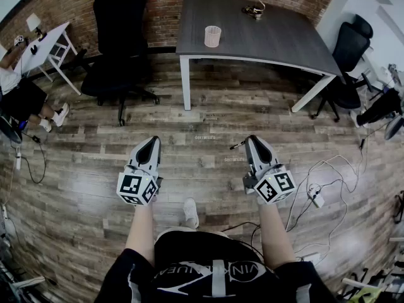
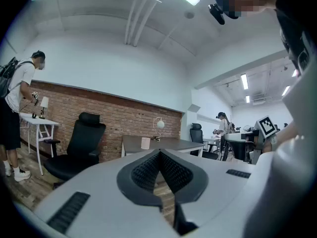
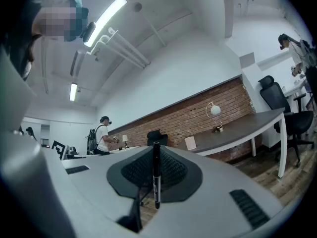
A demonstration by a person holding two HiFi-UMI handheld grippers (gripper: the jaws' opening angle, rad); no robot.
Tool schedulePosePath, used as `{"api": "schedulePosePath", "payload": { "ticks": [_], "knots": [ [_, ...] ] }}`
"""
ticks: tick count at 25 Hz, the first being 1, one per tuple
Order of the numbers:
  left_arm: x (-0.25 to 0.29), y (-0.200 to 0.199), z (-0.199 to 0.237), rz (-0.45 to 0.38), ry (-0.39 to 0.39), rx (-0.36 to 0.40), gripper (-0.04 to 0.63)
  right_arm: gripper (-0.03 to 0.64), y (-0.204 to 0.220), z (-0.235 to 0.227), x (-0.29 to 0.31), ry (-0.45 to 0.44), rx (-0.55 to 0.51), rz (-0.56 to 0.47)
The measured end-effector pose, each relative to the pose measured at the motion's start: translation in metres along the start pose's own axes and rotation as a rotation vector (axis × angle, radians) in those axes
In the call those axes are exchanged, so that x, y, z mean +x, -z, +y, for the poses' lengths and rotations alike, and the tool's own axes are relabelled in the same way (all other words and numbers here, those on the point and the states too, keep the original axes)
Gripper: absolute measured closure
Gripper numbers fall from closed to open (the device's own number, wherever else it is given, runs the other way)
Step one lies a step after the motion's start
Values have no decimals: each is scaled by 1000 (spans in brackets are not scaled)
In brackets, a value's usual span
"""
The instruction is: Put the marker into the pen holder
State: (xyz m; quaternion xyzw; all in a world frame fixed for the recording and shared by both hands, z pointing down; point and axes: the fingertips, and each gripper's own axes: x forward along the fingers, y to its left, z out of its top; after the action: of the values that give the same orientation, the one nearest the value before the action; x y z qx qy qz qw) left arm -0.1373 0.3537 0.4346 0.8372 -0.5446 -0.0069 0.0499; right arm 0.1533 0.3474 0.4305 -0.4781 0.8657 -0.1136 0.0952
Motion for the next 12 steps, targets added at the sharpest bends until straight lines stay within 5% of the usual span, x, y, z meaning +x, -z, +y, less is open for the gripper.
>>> {"api": "schedulePosePath", "payload": {
  "ticks": [12],
  "knots": [
    [69, 6, 35, 29, 69, -6, 583, 566, 7, -27, 53, 65, 6, -14]
  ]
}}
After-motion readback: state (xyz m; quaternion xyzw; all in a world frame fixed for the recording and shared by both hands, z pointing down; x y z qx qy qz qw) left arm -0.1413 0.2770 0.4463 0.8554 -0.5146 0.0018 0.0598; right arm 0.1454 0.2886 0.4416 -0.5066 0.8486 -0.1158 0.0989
